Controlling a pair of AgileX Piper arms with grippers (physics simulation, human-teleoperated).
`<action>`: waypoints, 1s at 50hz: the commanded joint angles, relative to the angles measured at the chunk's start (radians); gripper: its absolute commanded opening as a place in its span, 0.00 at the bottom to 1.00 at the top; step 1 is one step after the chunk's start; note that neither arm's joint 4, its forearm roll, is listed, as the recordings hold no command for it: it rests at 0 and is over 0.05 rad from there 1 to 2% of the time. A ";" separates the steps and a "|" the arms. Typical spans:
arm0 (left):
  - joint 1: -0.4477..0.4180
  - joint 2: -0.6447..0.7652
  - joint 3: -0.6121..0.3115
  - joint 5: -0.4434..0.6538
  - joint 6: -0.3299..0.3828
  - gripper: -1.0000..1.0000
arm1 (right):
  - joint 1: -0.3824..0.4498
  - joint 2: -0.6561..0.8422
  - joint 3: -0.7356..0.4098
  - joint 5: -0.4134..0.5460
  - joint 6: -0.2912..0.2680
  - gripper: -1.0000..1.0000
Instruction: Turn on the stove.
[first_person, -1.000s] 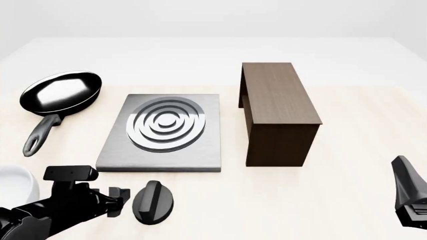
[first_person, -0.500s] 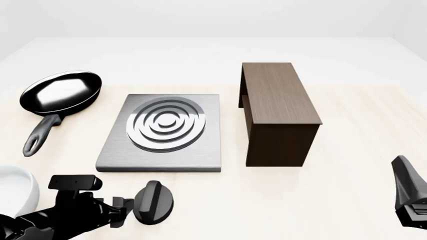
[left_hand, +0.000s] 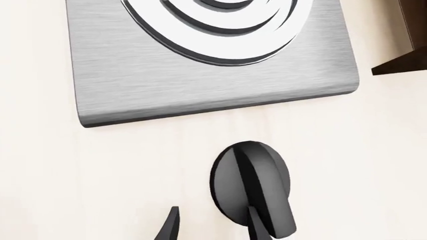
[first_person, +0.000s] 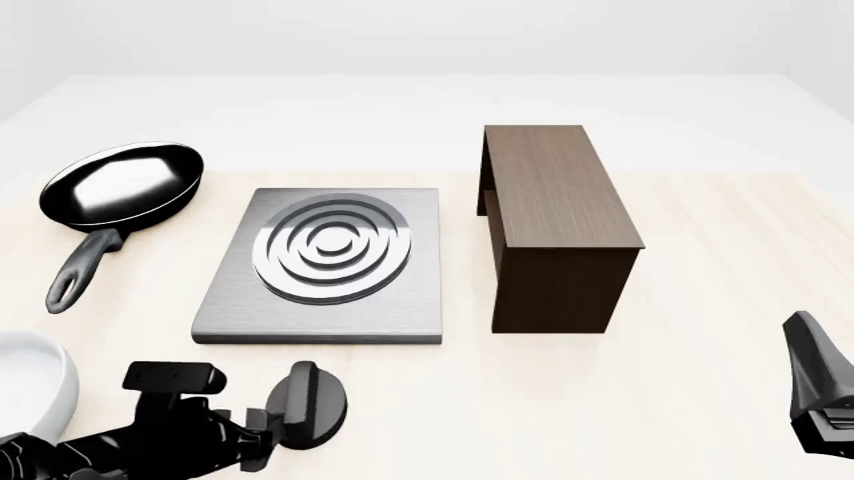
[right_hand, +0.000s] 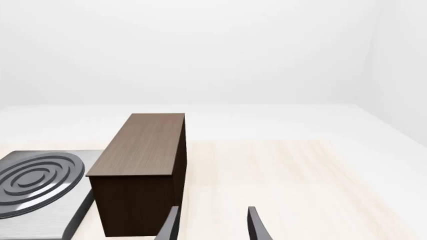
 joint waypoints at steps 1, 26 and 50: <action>-0.055 0.047 -0.028 -0.015 -0.088 1.00 | 0.000 0.000 0.000 0.000 0.000 1.00; -0.121 0.107 -0.086 -0.025 -0.125 1.00 | 0.000 0.000 0.000 0.000 0.000 1.00; -0.131 0.117 -0.106 -0.009 -0.122 1.00 | 0.000 0.000 0.000 0.000 0.000 1.00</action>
